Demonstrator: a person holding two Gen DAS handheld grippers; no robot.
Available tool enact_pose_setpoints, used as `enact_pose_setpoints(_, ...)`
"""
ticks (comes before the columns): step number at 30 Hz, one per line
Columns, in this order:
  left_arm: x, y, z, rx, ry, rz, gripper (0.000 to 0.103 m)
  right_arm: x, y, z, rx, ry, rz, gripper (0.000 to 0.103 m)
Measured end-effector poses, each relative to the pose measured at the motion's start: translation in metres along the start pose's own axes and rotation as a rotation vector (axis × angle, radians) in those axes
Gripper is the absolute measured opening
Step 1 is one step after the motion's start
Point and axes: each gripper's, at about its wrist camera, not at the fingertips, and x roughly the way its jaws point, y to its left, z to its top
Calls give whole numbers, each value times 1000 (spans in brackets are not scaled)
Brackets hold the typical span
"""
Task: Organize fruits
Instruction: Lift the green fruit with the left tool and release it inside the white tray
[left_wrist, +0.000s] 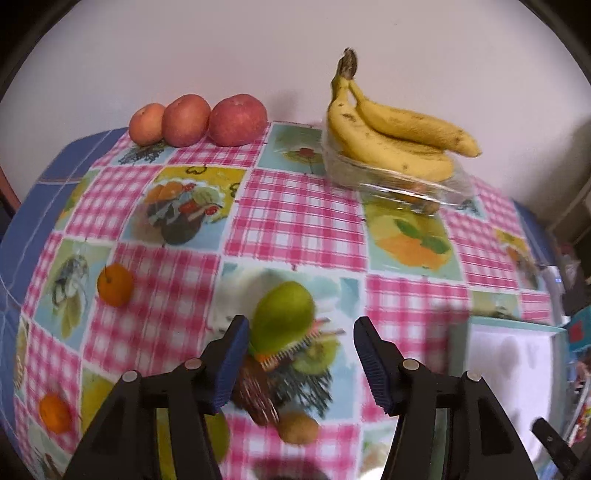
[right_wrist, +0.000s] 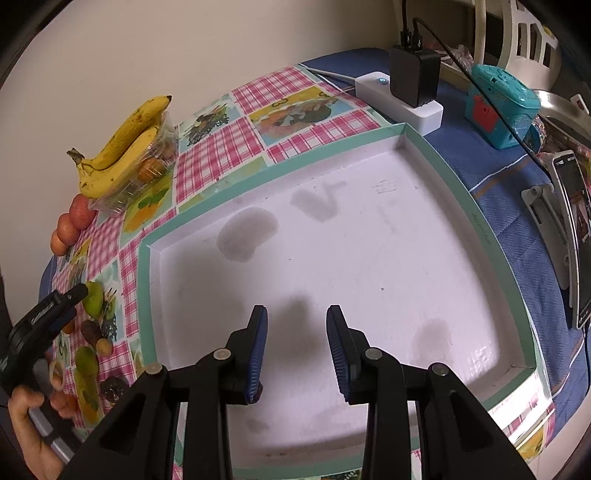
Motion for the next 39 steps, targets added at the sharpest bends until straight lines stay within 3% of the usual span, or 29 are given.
enact_pose_setpoints(5,21,8,12,22,29,51,62,5,-1,3,4,6,-11,34)
enact_pose_setpoints(12,29,17,15,-30,64,-62,43,6,-1,3,16,10,-9,34)
enact_pose_setpoints(17,21,8,11,-4,70,-40,42,2,1,4,16,2,7,34)
enact_pose_setpoints(19,12,6,11,-20,60,-78,42,0,1,4,16,-3,13,34)
enact_pose_setpoints(25,-26,-30,10,30,46,-198,42,-3,-2,5,31,-6,29,34)
enact_pose_setpoints(31,-36,-83,-4,86,120,-317,42,-7,-11,6,55,-16,32,34)
enact_pose_setpoints(39,-18,-129,-30,161,170,-286,42,-9,-22,7,81,-19,27,34)
